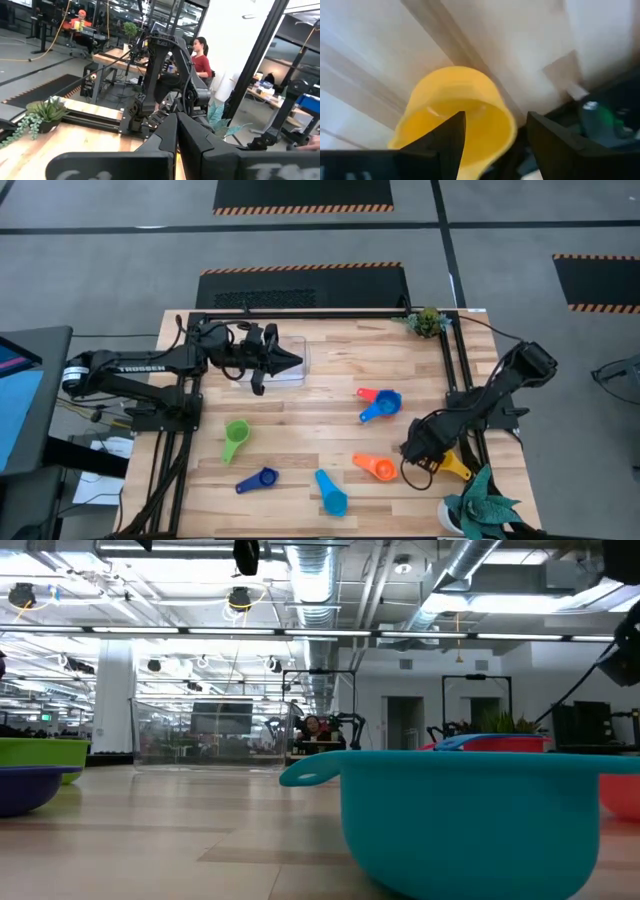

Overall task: Nest measuring cups in basket
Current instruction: Stack the yellow measuring cup on top of the blue measuring cup

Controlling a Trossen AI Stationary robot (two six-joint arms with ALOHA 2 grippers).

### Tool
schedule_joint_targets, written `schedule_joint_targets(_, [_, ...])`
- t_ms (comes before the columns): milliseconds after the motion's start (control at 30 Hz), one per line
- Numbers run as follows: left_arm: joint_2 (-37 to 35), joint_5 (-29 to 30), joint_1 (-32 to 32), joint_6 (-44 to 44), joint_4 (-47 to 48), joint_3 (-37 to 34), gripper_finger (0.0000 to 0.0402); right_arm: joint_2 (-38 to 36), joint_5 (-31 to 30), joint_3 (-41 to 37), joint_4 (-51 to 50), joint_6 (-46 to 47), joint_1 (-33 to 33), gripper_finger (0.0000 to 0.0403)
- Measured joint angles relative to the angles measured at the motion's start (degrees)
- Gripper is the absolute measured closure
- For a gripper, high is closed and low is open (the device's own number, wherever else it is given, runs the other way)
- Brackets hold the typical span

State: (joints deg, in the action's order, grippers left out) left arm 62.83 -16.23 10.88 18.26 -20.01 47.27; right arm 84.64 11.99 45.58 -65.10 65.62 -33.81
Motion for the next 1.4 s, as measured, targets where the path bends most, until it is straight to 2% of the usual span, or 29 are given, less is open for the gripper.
schedule_joint_targets(200, [0.0,0.0,-0.3,0.0,0.0,0.0,0.0401,0.0,-0.5,-3.2,2.0,6.1,-0.6,0.0187])
schedule_joint_targets(300, [0.0,0.0,-0.3,0.0,0.0,0.0,0.0402,0.0,-1.4,-3.3,2.8,8.6,-0.6,0.0213])
schedule_joint_targets(367, [0.0,0.0,-0.3,0.0,0.0,0.0,0.0401,0.0,-1.4,-3.3,4.3,10.1,-0.4,0.0247])
schedule_joint_targets(500, [0.0,0.0,-0.3,0.0,0.0,0.0,0.0402,0.0,-2.1,-3.2,8.4,13.1,0.7,0.0364])
schedule_joint_targets(533, [0.0,0.0,-0.3,0.0,0.0,0.0,0.0402,-0.2,-2.3,-3.1,9.0,13.6,1.1,0.0380])
schedule_joint_targets(667, [0.0,0.0,-0.3,0.0,0.2,0.0,0.0401,-0.2,-5.0,-3.0,10.9,17.8,3.5,0.0386])
schedule_joint_targets(867, [0.0,0.0,-0.3,0.4,2.9,0.0,0.0401,0.0,-7.8,-0.6,8.8,15.4,6.7,0.0391])
schedule_joint_targets(967, [-0.1,0.0,-0.3,-1.0,7.4,0.0,0.0401,-0.6,-9.1,1.9,5.7,12.3,7.8,0.0396])
schedule_joint_targets(1133, [-0.1,1.8,-0.3,-9.3,19.7,0.0,0.0401,-5.1,-11.9,7.2,3.7,12.5,10.1,0.0396])
schedule_joint_targets(1267, [-1.3,3.9,-0.3,-10.0,26.3,0.0,0.0402,-9.0,-18.7,12.0,5.3,17.0,10.8,0.0396])
schedule_joint_targets(1400, [-5.7,9.6,-0.3,-11.3,34.0,0.0,0.0401,-11.8,-26.9,14.0,10.3,23.4,10.6,0.0396])
